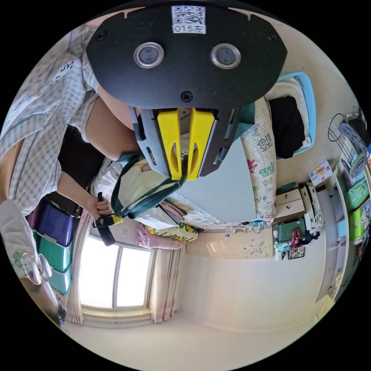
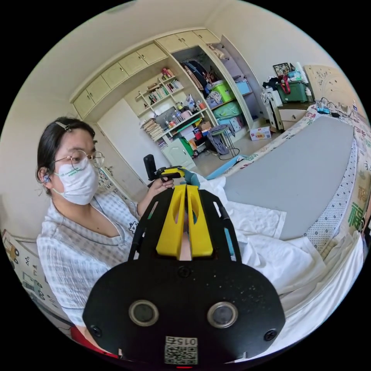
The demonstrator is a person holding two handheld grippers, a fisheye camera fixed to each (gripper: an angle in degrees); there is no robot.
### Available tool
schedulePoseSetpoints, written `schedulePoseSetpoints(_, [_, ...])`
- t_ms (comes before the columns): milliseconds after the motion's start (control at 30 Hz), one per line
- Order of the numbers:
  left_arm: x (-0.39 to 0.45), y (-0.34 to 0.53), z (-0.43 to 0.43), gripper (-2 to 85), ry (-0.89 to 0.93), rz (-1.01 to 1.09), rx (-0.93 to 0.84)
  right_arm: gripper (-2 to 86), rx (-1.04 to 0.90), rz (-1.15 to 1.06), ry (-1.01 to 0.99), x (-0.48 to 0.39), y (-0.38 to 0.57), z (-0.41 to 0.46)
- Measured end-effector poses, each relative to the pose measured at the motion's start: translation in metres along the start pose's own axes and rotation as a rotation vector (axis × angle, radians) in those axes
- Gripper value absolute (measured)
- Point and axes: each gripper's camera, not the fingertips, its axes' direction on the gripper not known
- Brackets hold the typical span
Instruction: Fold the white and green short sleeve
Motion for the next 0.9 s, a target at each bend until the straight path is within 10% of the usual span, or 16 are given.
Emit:
schedulePoseSetpoints(233, [0.003, 0.009, 0.028, -0.1, -0.004, 0.036, -0.179, 1.3, -0.435, -0.066, 0.052, -0.031, 0.019, 0.091])
schedulePoseSetpoints(900, [-0.011, 0.018, 0.043, -0.2, 0.017, 0.009, -0.172, 4.7, -0.518, -0.155, 0.168, -0.083, 0.01, 0.129])
